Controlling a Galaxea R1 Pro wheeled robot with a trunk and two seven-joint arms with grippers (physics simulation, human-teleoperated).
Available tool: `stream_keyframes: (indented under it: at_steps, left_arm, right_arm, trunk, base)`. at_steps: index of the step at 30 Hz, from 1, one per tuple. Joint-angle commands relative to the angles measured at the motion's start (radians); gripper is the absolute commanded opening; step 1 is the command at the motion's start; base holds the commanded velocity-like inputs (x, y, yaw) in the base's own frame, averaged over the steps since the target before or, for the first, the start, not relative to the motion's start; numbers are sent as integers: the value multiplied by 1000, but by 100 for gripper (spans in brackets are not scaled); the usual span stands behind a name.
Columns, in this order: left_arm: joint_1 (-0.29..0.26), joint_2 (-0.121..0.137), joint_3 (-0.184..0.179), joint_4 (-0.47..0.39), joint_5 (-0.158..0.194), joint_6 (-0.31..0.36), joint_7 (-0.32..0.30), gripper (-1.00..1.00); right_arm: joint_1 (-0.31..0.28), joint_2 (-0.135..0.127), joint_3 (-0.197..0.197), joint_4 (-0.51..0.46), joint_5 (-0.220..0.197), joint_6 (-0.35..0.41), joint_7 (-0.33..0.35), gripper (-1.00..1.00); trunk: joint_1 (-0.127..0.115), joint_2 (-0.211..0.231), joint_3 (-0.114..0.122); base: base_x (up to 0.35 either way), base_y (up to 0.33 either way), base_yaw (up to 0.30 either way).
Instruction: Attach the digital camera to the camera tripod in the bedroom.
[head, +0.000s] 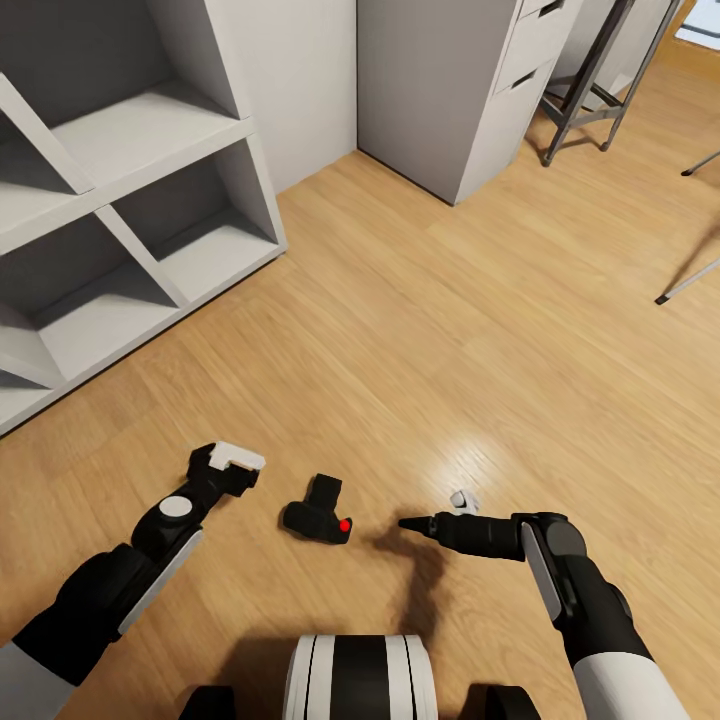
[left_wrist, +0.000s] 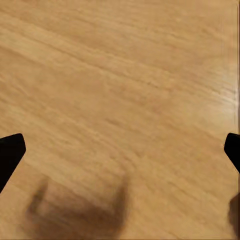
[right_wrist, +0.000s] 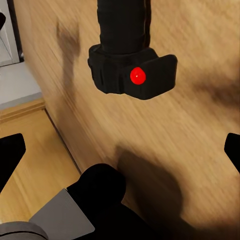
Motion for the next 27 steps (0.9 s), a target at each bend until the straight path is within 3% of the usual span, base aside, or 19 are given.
stream_keyframes:
  at_steps: [1, 2, 5, 6, 10, 11, 12, 16, 22, 23, 27]
  left_arm:
    - [-1, 2, -6, -4, 9, -3, 8, 100]
    - [-1, 4, -9, -8, 8, -10, 6, 100]
    - [-1, 44, -20, -54, 3, -35, -63, 100]
    - [-2, 76, -23, -77, 2, -42, -161, 100]
    - [-2, 121, -19, -93, 0, -51, -353, 100]
    - [-2, 158, -16, -99, -2, -75, -578, 100]
    - [-2, 186, -4, -96, -7, -148, -796, 100]
    - [-2, 200, 29, -94, -9, -201, -874, 100]
    - [-2, 215, 61, -93, -24, -237, -924, 100]
    - [-1, 224, 65, -91, -55, -246, -960, 100]
    - [-1, 229, 72, -82, -105, -260, -1053, 100]
  right_arm:
    - [0, 0, -1, 0, -7, 8, -3, 100]
    - [0, 1, -1, 0, -7, 8, -3, 100]
    - [0, 1, -1, 0, -7, 8, -3, 100]
    - [0, 1, -1, 0, -7, 8, -3, 100]
    - [0, 0, -1, 0, -7, 8, -3, 100]
    - [0, -2, -1, 0, -7, 8, -3, 100]
    - [0, -4, -1, 0, -7, 8, -2, 100]
    - [0, -5, -1, -1, -7, 9, -1, 100]
    - [0, -8, -1, -3, -7, 9, 1, 100]
    - [0, -9, -1, -4, -7, 9, 1, 100]
    - [0, -9, -1, -4, -7, 9, 2, 100]
  trunk:
    - [0, 0, -1]
    - [0, 0, -1]
    - [0, 0, -1]
    - [0, 0, -1]
    - [0, 0, -1]
    - [0, 0, -1]
    - [0, 0, -1]
    - [0, 0, -1]
    - [0, 0, -1]
    - [0, 0, -1]
    - [0, 0, -1]
  base:
    - [0, 0, 0]
    - [0, 0, 0]
    - [0, 0, 0]
    - [0, 0, 0]
    - [0, 0, 0]
    - [0, 0, 0]
    - [0, 0, 0]
    - [0, 0, 0]
    - [0, 0, 0]
    - [0, 0, 0]
    - [0, 0, 0]
